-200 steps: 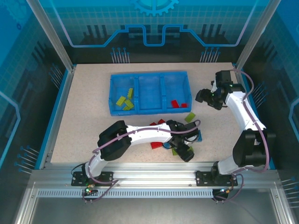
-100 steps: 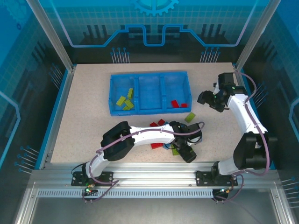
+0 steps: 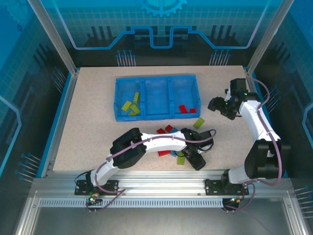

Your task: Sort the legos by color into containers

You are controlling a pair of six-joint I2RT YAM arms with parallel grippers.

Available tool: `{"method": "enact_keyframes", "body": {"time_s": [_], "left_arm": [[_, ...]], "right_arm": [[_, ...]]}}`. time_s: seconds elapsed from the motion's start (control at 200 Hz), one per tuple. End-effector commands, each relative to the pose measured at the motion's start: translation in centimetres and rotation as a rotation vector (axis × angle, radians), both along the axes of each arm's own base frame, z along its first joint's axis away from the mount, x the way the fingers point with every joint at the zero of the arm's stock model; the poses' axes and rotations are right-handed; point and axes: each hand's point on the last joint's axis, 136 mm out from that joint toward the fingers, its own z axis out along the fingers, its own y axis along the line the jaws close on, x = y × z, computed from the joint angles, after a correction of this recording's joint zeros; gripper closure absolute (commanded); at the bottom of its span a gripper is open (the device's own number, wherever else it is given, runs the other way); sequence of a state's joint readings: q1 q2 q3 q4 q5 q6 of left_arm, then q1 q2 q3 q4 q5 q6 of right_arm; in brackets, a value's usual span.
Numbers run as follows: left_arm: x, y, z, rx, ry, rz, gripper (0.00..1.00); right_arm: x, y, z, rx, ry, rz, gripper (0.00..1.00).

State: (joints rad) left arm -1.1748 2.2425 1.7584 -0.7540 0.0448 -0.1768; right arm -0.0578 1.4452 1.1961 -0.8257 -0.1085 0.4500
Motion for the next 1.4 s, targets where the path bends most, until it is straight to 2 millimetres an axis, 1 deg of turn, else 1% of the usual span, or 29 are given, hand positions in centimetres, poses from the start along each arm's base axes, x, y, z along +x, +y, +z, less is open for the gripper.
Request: {"method": "enact_keyframes", "body": {"time_s": [0.0, 0.16, 0.385, 0.43, 0.535, 0.605, 0.665, 0.775, 0.89, 1.045, 1.17, 1.276, 1.396], "left_arm": [[0.2, -0.1, -1.4, 0.027, -0.018, -0.023, 0.21], [0.0, 0.1, -2.1, 0.04, -0.01, -0.023, 0.34], [-0.1, 1.0, -2.7, 0.056, -0.014, -0.018, 0.59], [-0.2, 1.1, -2.7, 0.055, -0.014, -0.014, 0.61], [0.0, 1.2, -2.3, 0.046, -0.021, 0.004, 0.62], [0.2, 1.2, -1.3, 0.03, -0.032, 0.025, 0.62], [0.4, 1.2, 0.0, 0.012, -0.048, 0.044, 0.62], [1.3, 1.6, 3.5, -0.037, -0.084, 0.097, 0.62], [2.7, 2.7, 7.3, -0.091, -0.123, 0.167, 0.62], [5.5, 5.7, 11.7, -0.105, -0.21, 0.246, 0.63], [7.8, 8.6, 14.8, -0.152, -0.236, 0.343, 0.63], [10.8, 12.4, 16.9, -0.199, -0.268, 0.469, 0.64], [14.7, 18.5, 18.5, -0.218, -0.295, 0.647, 0.63]], "right_arm": [[-0.9, -0.7, -0.2, -0.023, 0.003, -0.006, 0.23], [-1.4, -0.9, -0.9, -0.025, 0.019, -0.014, 0.23], [-1.6, -1.3, -0.2, -0.029, 0.007, -0.025, 0.23], [-1.6, -1.3, -0.1, -0.027, 0.003, -0.024, 0.23], [-2.0, -1.2, -0.5, -0.022, 0.016, -0.027, 0.23], [-2.4, -1.0, -1.1, -0.012, 0.03, -0.034, 0.24], [-2.9, -0.4, -1.7, 0.006, 0.041, -0.021, 0.26], [-4.1, 1.3, -3.0, -0.019, 0.074, 0.044, 0.25], [-5.3, 3.5, -4.4, -0.04, 0.11, 0.131, 0.25], [-7.2, 4.8, -6.4, -0.081, 0.212, 0.169, 0.24], [-8.3, 5.1, -7.6, -0.098, 0.256, 0.166, 0.24], [-9.2, 5.8, -8.7, -0.096, 0.296, 0.194, 0.24], [-10.6, 5.7, -10.2, -0.146, 0.369, 0.213, 0.23]]}}
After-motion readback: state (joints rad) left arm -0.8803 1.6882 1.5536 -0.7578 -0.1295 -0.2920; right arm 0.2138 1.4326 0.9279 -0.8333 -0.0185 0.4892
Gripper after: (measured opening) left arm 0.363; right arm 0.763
